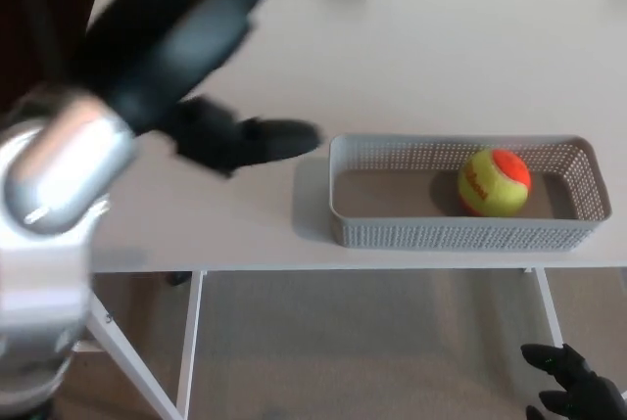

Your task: The robot walk towards a table in front and uses its left hand to pickup a tennis ball on the left side and put it in a container on the right hand side

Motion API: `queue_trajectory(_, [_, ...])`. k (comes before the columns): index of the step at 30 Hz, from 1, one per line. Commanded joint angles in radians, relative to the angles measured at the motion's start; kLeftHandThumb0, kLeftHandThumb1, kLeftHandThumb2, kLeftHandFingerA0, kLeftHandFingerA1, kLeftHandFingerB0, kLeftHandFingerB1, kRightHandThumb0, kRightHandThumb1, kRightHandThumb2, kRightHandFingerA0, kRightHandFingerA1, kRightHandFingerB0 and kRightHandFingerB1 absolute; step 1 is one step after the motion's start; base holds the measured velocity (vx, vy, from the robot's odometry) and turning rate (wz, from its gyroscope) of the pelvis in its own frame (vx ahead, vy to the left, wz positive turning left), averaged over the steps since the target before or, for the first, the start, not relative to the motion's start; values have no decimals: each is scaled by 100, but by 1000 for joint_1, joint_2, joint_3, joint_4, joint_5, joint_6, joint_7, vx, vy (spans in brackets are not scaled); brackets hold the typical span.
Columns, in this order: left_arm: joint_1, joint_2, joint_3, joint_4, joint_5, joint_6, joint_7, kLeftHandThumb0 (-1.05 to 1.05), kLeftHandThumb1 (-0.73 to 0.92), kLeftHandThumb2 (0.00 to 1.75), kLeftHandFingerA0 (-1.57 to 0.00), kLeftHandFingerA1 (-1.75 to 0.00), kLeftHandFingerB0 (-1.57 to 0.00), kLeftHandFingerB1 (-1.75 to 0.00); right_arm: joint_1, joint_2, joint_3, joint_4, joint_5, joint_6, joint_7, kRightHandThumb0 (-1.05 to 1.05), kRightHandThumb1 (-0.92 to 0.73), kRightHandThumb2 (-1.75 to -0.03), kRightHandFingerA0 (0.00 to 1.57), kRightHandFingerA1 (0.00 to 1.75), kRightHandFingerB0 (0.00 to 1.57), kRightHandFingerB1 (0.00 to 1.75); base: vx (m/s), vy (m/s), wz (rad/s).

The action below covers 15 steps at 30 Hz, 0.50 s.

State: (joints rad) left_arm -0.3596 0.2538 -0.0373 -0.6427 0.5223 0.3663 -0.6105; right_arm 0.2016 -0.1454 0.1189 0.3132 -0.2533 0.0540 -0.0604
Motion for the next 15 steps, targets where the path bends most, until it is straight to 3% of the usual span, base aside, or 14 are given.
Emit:
queue_trajectory(1, [801,-32,762,-404,-746,-367,-233,-72,39,66,-7,-23,-9,-25,4,-15,-21,82,25,-16,14,-14,-66,-108,21,63,14,56,0,0,0])
queue_trajectory(2, [872,-63,787,-404,-769,-397,-239,-72,39,66,-7,-23,-9,-25,5,-16,-22,85,25,-15,14,-14,-66,-108,21,63,14,56,0,0,0])
queue_trajectory(3, [1005,-132,813,-339,-792,-516,-261,-72,39,67,-7,-26,-9,-23,1,-16,-22,92,24,-14,12,-10,-83,-82,21,64,16,53,0,0,0])
queue_trajectory(4, [1089,-169,823,-292,-801,-585,-275,-69,41,78,-6,-33,-8,-25,5,-15,-23,94,24,-13,10,-10,-82,-82,20,64,16,53,0,0,0])
queue_trajectory(6, [1192,-193,823,-215,-807,-657,-301,-70,41,79,-7,-35,-9,-25,18,-10,-27,95,31,-10,8,-11,-83,-82,19,63,16,53,0,0,0])
queue_trajectory(7, [1237,-202,809,-145,-802,-717,-316,-73,44,79,-6,-36,-10,-26,22,-7,-30,100,34,-15,5,-12,-67,-108,17,61,11,55,0,0,0])
queue_trajectory(9, [1307,-209,778,-31,-788,-817,-331,-73,44,79,-6,-37,-10,-27,27,-4,-34,109,37,-21,-1,-12,-67,-107,17,60,11,55,0,0,0])
queue_trajectory(10, [1335,-200,756,24,-773,-857,-332,-66,49,57,-10,-29,-13,-24,34,-3,-35,106,37,-19,-5,-12,-67,-108,16,60,11,54,0,0,0])
queue_trajectory(11, [1353,-192,740,63,-763,-885,-334,-66,49,57,-10,-29,-13,-24,40,-3,-35,101,36,-18,-7,-12,-67,-108,16,60,11,54,0,0,0])
queue_trajectory(12, [1370,-181,725,88,-737,-902,-325,-36,21,85,0,-50,0,-48,41,-3,-36,102,37,-20,-7,-12,-68,-108,16,60,11,55,0,0,0])
queue_trajectory(14, [1410,-146,696,120,-695,-906,-322,-36,21,85,-1,-50,0,-48,38,-2,-37,109,39,-23,-4,-12,-68,-108,15,59,11,55,0,0,0])
queue_trajectory(15, [1412,-125,690,135,-691,-920,-327,-72,51,57,-22,-36,-21,-28,38,-1,-38,114,42,-26,-4,-13,-68,-108,13,59,10,54,0,0,0])
